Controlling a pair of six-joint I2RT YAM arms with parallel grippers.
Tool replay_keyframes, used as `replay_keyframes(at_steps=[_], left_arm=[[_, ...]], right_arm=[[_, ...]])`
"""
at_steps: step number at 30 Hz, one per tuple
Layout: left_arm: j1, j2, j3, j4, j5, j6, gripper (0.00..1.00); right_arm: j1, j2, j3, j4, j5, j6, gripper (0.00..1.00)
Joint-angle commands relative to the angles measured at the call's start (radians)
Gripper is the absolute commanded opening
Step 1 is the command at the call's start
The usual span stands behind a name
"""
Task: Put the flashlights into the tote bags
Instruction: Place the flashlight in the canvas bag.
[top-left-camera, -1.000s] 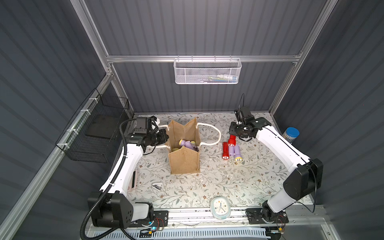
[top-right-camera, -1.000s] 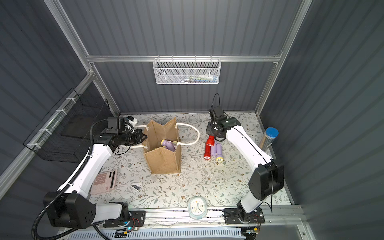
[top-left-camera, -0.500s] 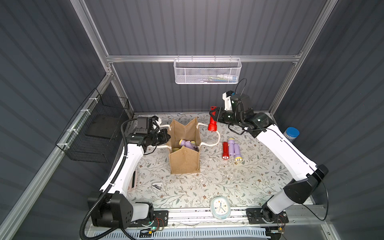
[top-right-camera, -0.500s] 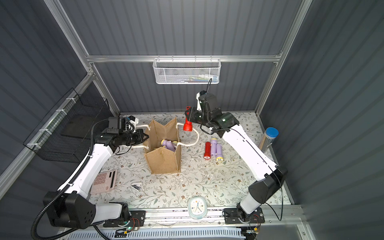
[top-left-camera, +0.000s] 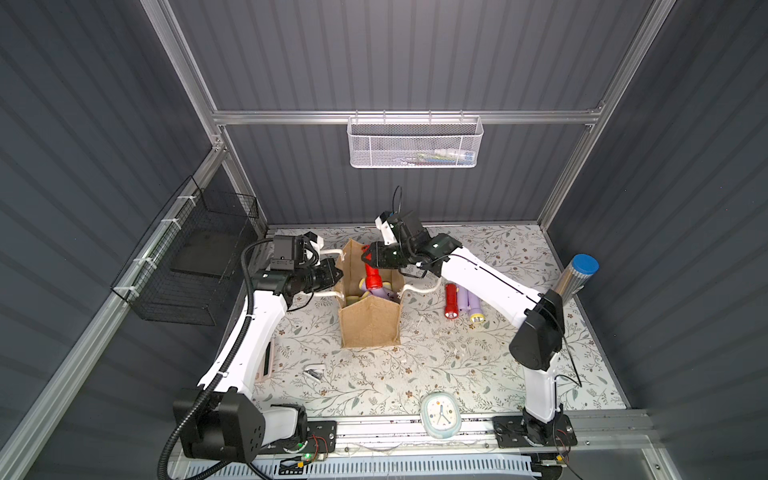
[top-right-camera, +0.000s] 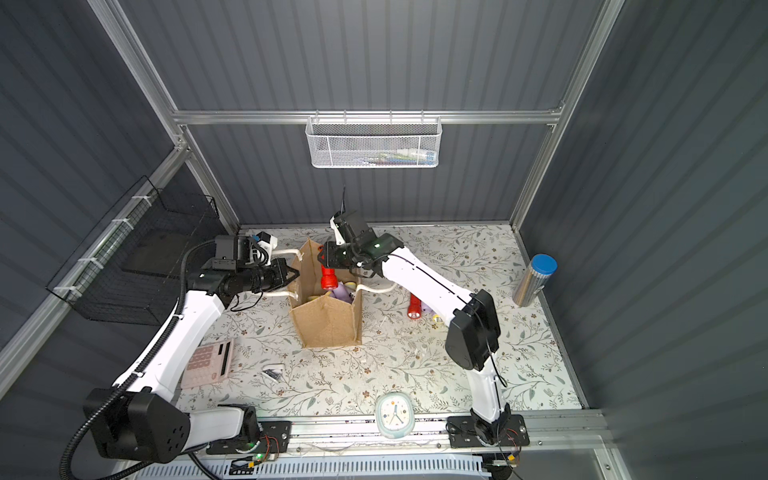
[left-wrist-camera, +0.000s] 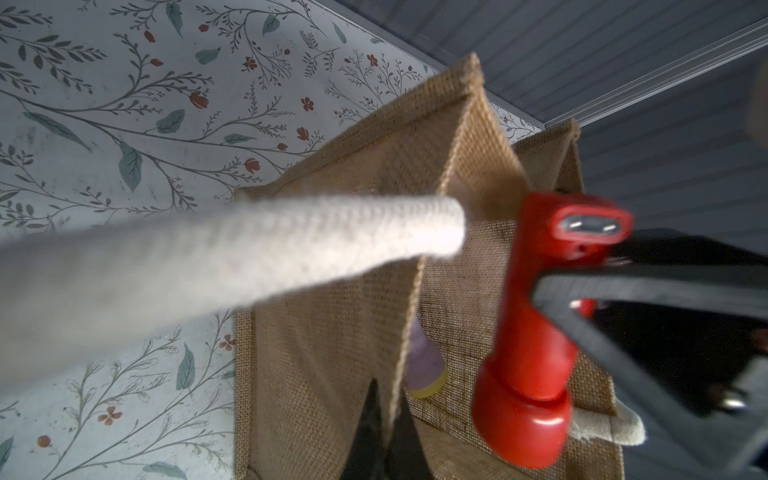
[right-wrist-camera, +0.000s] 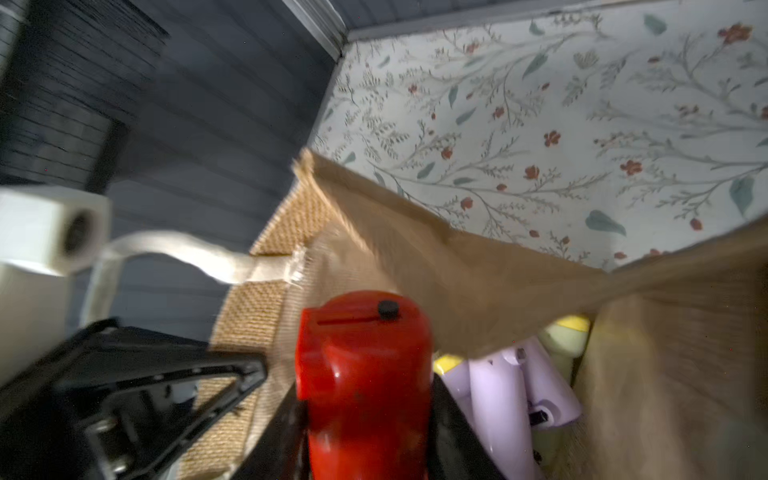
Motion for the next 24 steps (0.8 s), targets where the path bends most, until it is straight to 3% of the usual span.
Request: replay_keyframes(at_steps=[1,14,24], left_arm=[[-0.004,-0.044,-0.001,0.053,0.036,-0.01,0.0],[-0.003,-0.034,-0.001,0.026,-0.016,0.001,0.0],[-0.002,-0.022,0.001,0.017,-0.034,-0.002,0.0]], right_arm=[[0.018,0.001,0.024,-0.051,0.037,-0.057,0.15],[0.054,0.067,-0.068,-0.26,0.323,-0.118,0.15],[0.054,0.177,-0.013,-0.355,0.375,-0.109,0.25]])
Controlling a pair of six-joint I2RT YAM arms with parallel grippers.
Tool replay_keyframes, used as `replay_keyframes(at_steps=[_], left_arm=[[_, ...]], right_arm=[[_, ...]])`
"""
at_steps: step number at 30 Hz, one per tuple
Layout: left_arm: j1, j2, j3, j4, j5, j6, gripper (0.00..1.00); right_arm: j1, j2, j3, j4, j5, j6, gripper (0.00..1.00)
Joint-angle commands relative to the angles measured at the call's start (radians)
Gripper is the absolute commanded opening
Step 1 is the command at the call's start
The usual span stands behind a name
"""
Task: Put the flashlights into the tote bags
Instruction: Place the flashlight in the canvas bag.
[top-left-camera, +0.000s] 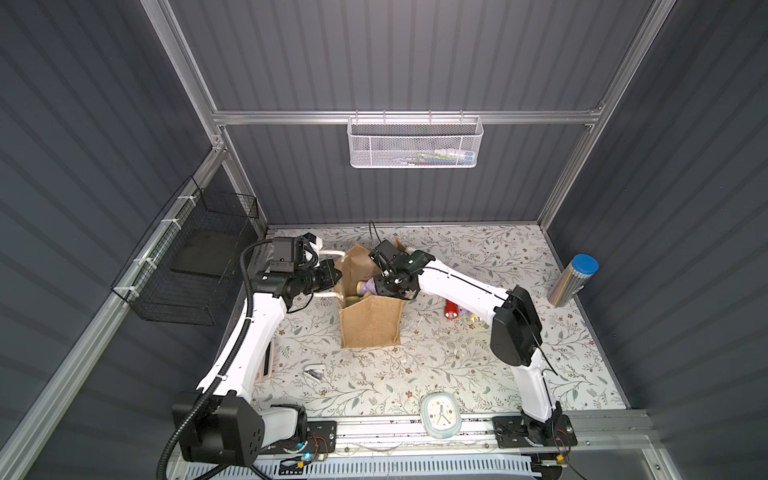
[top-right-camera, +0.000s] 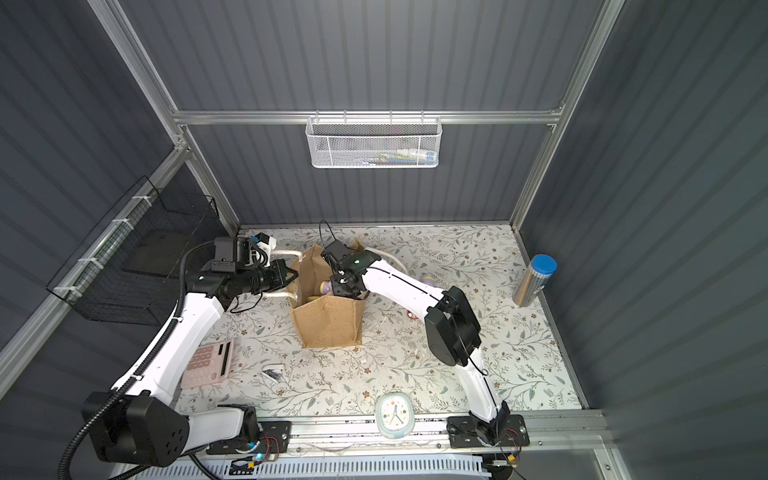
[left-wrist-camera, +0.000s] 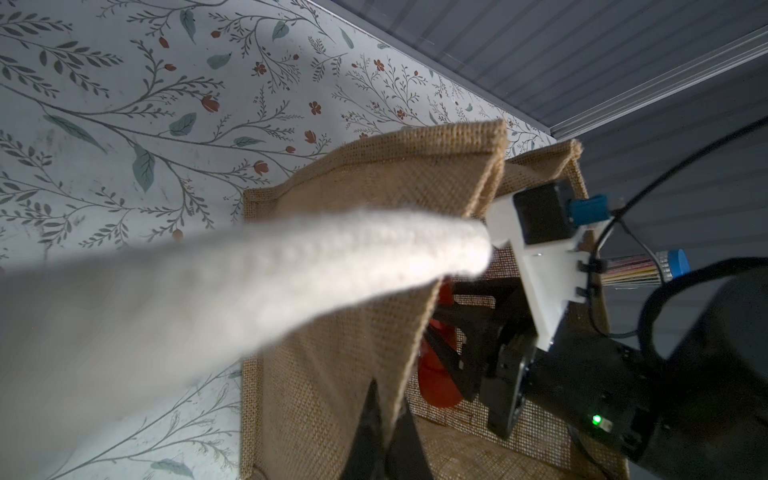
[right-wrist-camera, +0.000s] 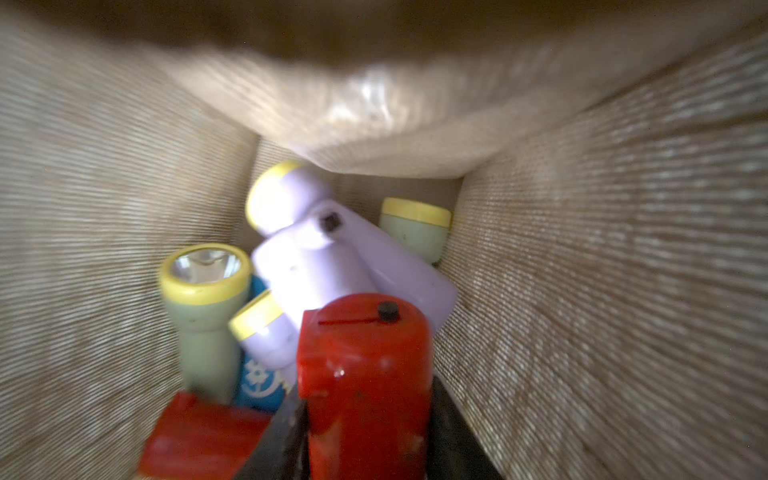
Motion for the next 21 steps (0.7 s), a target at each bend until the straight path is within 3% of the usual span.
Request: replay_keyframes(at_steps=[1,8,14,21], left_arm=[[-0.001,-0.01,0.012,0.012,-0.007,-0.002,0.0],[-0.001,-0.005,0.021,0.01,-0.01,-0.004,0.0],[-0.001,0.0,0.025,0.011,-0.01,-0.007,0.0],[-0.001,-0.008,0.027,0.011,-0.01,-0.006,0.0]], right_arm=[[-0.006,0.054,0.023,-0.122,0.04,-0.001,0.27],[-0.006,0.035,0.039,-0.114,-0.001,-0.029,0.45],[-0.01,-0.031,0.05,-0.083,-0.046,-0.048,0.48],[-0.033,-0.142,0.048,-0.02,-0.183,-0.046,0.51]])
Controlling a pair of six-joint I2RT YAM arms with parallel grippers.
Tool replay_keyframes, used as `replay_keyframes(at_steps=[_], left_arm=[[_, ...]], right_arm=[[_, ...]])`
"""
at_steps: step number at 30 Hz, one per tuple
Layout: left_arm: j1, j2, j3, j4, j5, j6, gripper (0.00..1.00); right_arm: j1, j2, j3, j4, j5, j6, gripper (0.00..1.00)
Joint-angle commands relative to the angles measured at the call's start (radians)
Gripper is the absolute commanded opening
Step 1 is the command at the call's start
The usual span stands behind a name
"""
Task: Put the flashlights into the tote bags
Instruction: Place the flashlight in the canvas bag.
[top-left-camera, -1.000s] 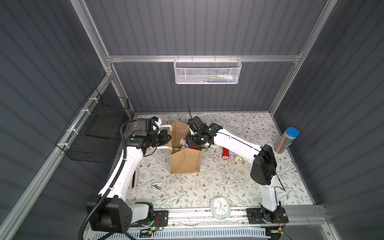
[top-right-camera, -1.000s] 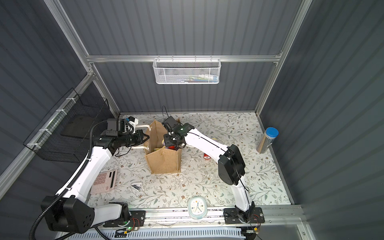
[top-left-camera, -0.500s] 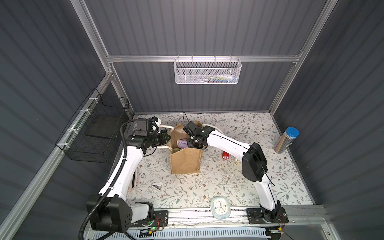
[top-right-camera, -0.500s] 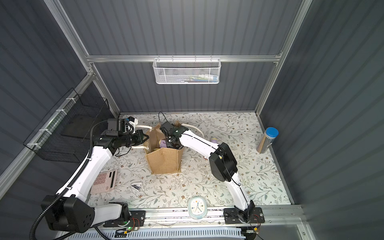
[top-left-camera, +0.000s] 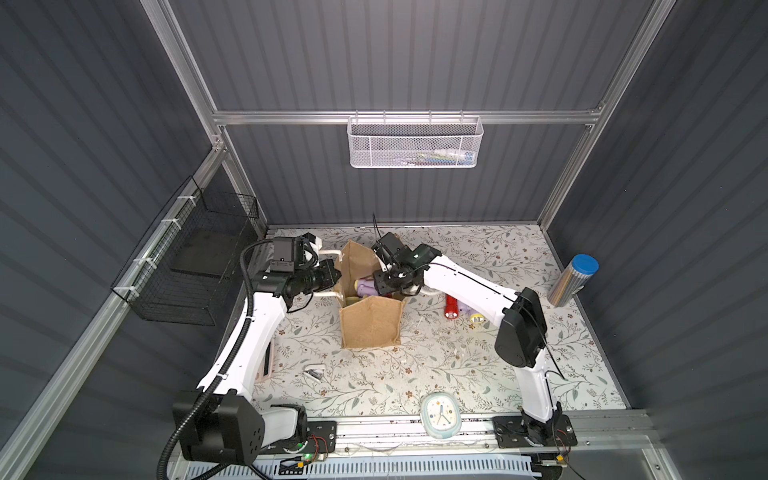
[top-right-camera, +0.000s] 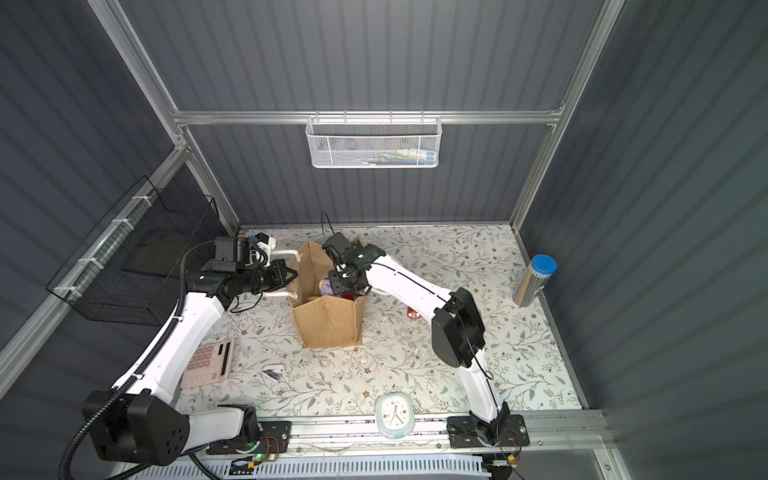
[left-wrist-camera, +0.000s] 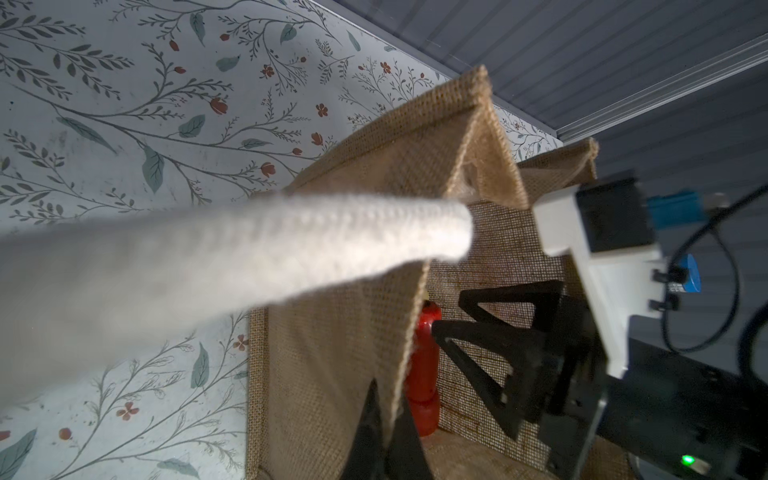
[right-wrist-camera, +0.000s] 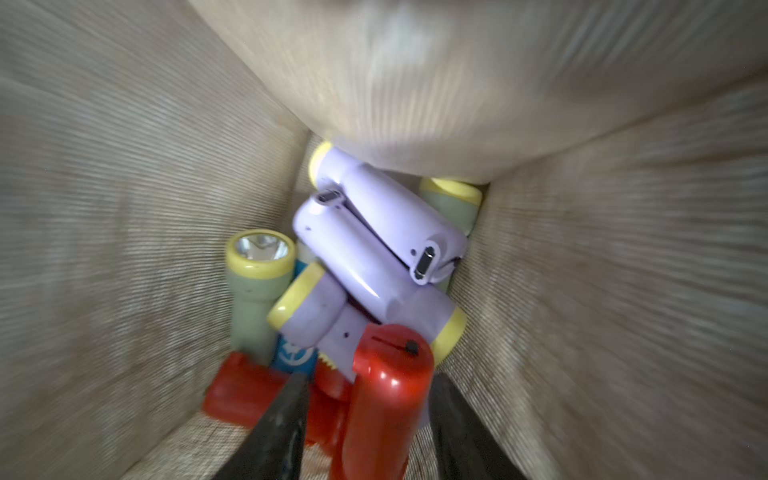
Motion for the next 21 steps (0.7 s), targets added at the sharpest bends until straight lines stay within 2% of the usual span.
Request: replay_keyframes(at_steps=[1,7,11,21], left_arm=[[-0.001,-0.013,0.028,0.01,-0.001,-0.005,0.0],[-0.001,-0.02,0.019,0.019,-0.002,-0.008,0.0],[-0.002,-0.021,0.016,0.021,0.002,-0.01,0.0],[-0.001,-0.029,0.015,0.017,-0.006,-0.005,0.0]], right_arm=[[-0.025,-0.082,0.002,0.024,-0.086,-0.001,0.52],[-0.08,-0.222,-0.092,0.144,-0.193,0.045,0.52],[-0.156,-0.333,-0.21,0.236,-0.242,0.112,0.52],[-0.335,-0.525,-0.504,0.328,-0.239,0.171,0.53]])
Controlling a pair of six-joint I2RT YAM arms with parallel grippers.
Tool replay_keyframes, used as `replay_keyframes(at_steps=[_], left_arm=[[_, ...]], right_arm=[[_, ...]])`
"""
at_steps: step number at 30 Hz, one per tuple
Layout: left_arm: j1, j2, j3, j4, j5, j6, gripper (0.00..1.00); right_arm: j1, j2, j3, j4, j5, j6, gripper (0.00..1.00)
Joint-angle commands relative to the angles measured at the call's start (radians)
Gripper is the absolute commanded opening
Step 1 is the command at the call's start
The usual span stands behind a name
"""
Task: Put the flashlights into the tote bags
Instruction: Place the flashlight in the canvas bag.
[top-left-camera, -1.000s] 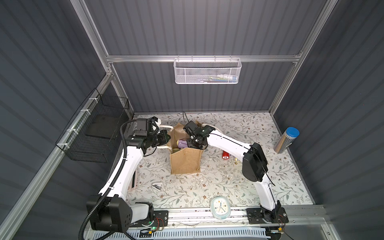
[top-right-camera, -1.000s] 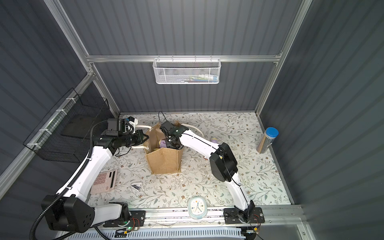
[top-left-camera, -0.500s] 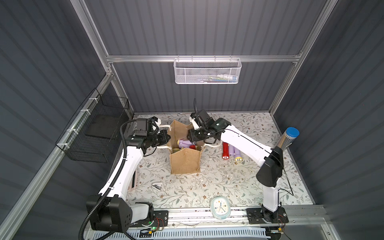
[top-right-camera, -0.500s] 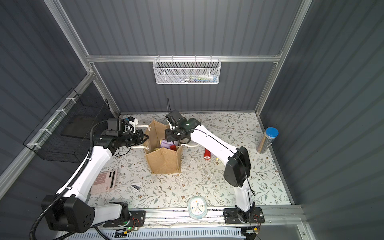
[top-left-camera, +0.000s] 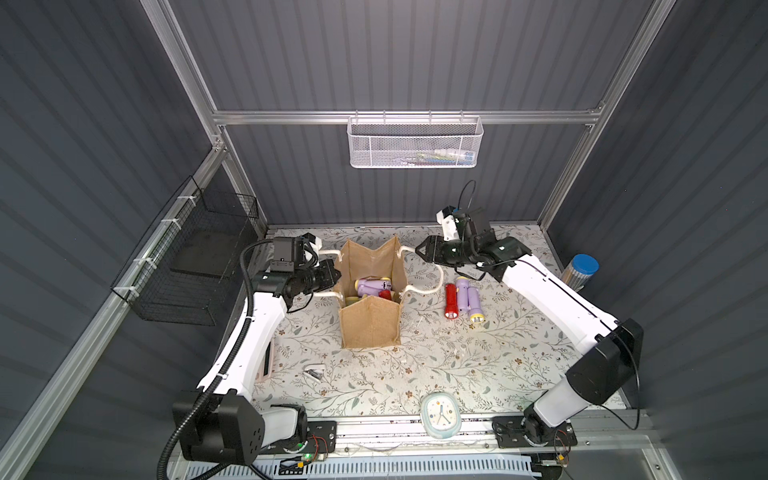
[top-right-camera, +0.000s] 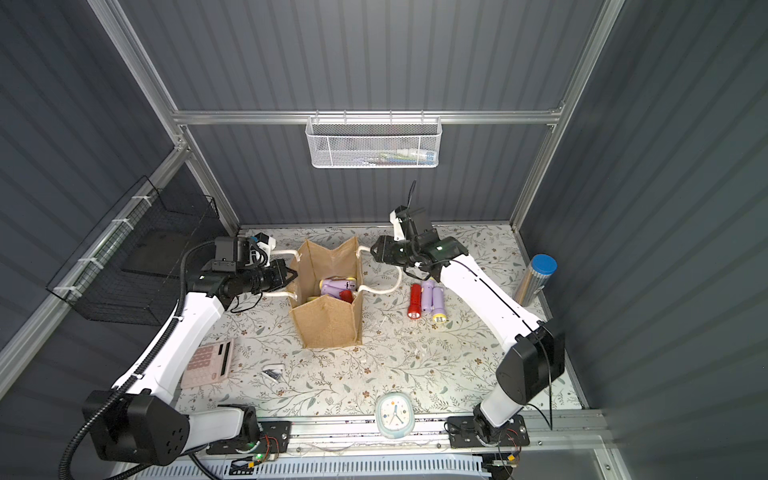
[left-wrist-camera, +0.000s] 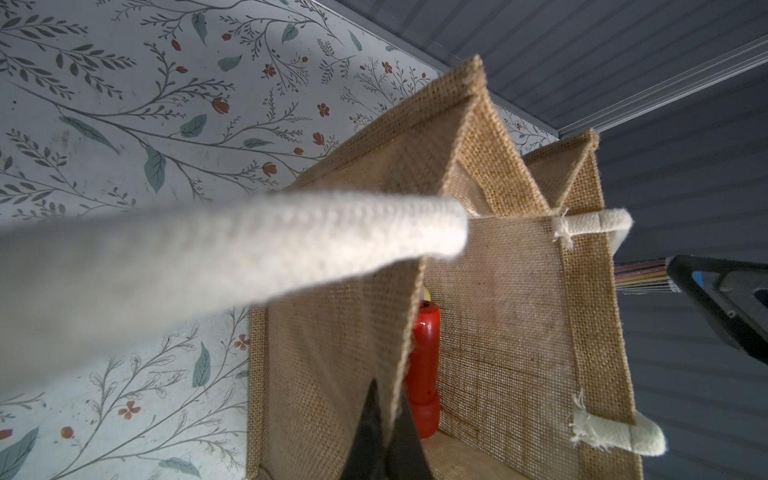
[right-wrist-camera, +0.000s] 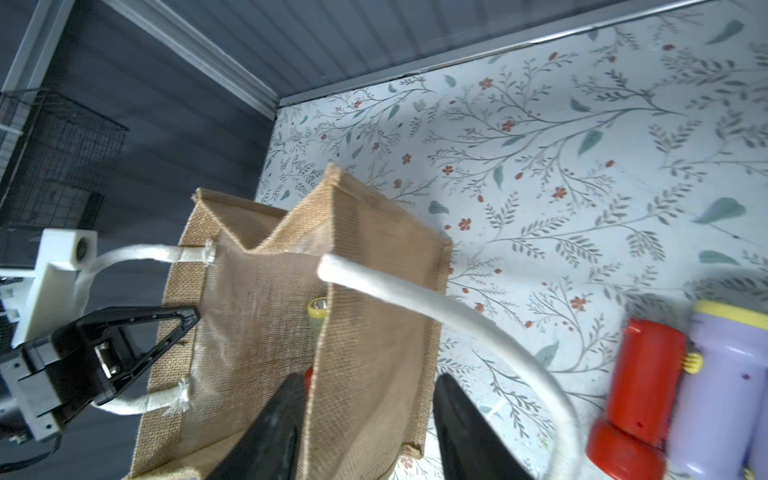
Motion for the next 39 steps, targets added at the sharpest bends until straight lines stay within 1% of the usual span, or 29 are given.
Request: replay_keyframes(at_steps=[1,4,8,11,14,21,32,39], left_arm=[[-0.002,-0.029,0.015,0.018,-0.002,-0.005,0.0],[-0.001,-0.028,0.016,0.02,-0.003,-0.005,0.0],[-0.002,-0.022,0.016,0.013,-0.01,-0.002,0.0],[-0.001,-0.02,0.016,0.012,-0.015,-0.003,0.0],[-0.001,-0.016,0.013,0.01,-0.021,-0.005,0.0],[-0.001,-0.011,0.008,0.02,-0.026,-0.014,0.0],[-0.001,0.01,0.022,0.01,-0.03,-0.01,0.0],[-0.002,0.018,0.034,-0.003,-0.043,-0.005,0.0]], right_arm=[[-0.038,-0.051,-0.091,0.038,0.01,0.025,0.53],[-0.078,-0.087,-0.188,0.037,0.039,0.041,0.53],[-0.127,-0.12,-0.315,0.08,0.053,0.075,0.53],[-0.142,-0.1,-0.367,0.087,0.063,0.078,0.52],[-0.143,-0.047,-0.38,0.079,0.097,0.06,0.51],[-0.14,0.121,-0.303,0.002,0.167,0.014,0.48],[-0.126,0.278,-0.174,-0.004,0.184,-0.025,0.48],[-0.12,0.361,-0.095,-0.109,0.225,-0.031,0.47]])
